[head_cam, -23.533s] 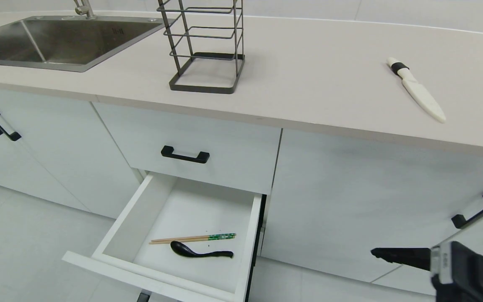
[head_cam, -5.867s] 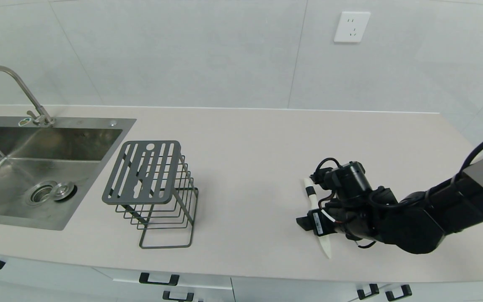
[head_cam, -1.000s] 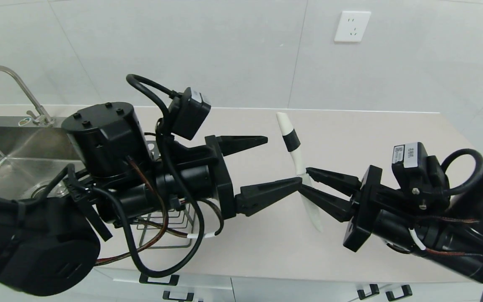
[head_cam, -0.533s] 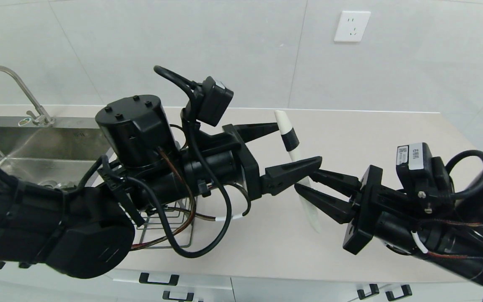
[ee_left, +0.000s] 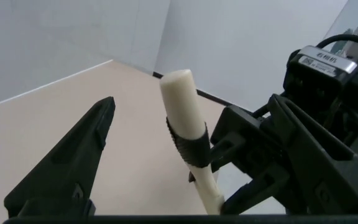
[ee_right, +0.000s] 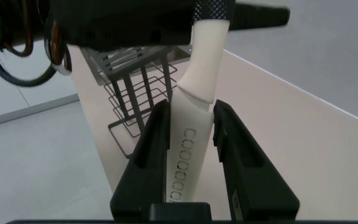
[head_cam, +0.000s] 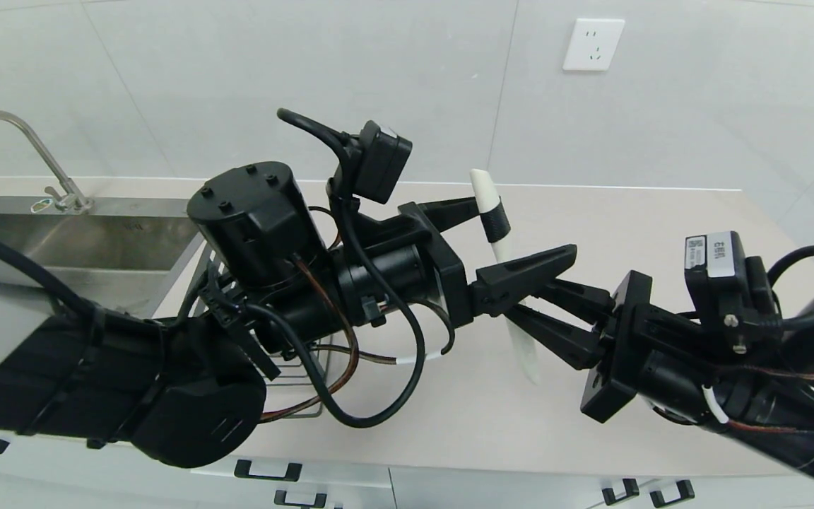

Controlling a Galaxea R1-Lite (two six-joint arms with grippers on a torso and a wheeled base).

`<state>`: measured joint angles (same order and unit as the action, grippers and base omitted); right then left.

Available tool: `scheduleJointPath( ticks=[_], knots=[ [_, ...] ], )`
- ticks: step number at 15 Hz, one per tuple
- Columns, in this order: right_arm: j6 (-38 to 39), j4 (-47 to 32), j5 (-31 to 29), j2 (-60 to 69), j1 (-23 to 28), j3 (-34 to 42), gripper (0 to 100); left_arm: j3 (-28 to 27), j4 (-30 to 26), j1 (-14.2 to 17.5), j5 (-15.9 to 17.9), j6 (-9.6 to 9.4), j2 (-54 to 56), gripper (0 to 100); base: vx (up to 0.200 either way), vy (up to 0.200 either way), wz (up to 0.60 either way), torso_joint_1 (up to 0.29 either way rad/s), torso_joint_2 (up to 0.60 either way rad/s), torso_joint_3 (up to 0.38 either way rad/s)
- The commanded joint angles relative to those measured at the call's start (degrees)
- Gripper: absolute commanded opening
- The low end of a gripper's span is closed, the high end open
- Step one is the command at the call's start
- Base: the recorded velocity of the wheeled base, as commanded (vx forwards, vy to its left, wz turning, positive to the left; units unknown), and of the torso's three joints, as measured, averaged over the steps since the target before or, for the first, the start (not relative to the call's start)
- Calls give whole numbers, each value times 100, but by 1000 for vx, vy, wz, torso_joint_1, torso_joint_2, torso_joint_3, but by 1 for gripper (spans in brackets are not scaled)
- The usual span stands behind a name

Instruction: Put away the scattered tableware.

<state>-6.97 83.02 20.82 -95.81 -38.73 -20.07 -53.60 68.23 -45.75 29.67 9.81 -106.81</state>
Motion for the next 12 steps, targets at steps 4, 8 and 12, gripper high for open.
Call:
scheduleJointPath(
  ticks=[4, 8, 12],
  knots=[
    [3, 13, 1, 1, 6, -68, 0, -10, 454, -13, -23, 38, -208, 0, 0, 0, 0, 0, 0, 0],
    [3, 13, 1, -61, 6, -261, 0, -10, 525, -13, -40, 65, -182, 0, 0, 0, 0, 0, 0, 0],
    [21, 4, 18, -87, 15, -340, 0, -10, 595, -22, -49, 65, -164, 0, 0, 0, 0, 0, 0, 0]
  ],
)
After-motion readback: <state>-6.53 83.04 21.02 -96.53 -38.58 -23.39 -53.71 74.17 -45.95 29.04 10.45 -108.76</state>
